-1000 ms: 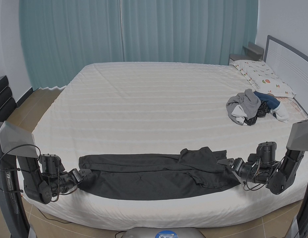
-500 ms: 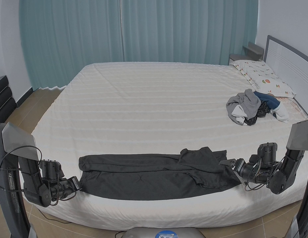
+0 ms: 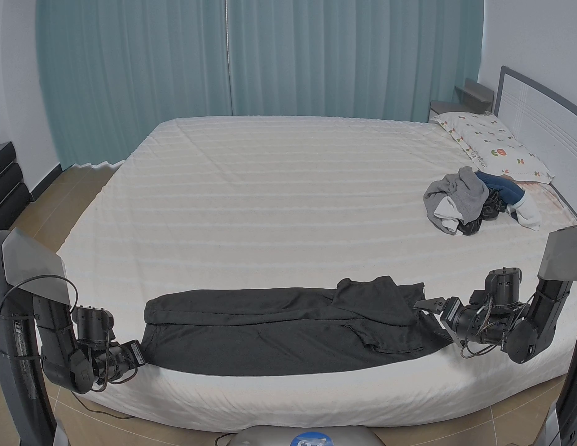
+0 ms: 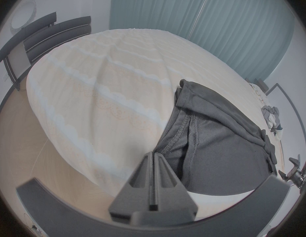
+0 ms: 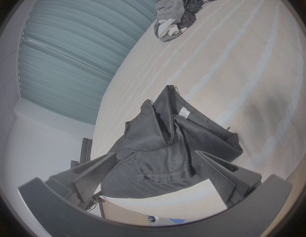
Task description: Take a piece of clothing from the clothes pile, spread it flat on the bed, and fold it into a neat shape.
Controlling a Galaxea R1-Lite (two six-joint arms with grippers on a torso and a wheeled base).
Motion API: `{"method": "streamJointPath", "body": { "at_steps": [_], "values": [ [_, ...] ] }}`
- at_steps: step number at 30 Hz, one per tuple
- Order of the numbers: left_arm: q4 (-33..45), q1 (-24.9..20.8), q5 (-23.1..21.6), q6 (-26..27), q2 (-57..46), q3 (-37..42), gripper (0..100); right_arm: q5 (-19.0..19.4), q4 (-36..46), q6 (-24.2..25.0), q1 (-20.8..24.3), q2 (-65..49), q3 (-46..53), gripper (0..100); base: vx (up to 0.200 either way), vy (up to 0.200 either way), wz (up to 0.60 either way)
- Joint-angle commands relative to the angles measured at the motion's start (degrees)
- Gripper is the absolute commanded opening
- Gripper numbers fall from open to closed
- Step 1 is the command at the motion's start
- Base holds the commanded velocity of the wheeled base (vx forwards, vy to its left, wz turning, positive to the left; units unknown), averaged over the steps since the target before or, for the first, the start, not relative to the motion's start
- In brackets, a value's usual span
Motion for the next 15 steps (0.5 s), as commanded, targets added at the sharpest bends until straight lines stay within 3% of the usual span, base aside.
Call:
{"method": "streamJointPath", "body": {
  "at_steps": [1,10,11,15],
  "values": [
    [0.16,0.01,1.06,0.25,0.11,0.36,0,0.01,-0.02,0.0,0.06,0.09,0.04,100,0.0,0.0,0.0],
    [0.51,0.45,1.67,0.25,0.72,-0.25,0,0.01,0.07,-0.08,0.15,0.17,0.04,100,0.0,0.0,0.0],
    [0.51,0.45,1.67,0.25,0.72,-0.25,100,0.01,0.07,-0.08,0.23,0.17,0.04,100,0.0,0.0,0.0],
    [0.42,1.33,1.14,0.25,0.11,-0.34,100,0.01,0.07,-0.08,0.23,0.09,0.13,100,0.0,0.0,0.0]
  ]
}}
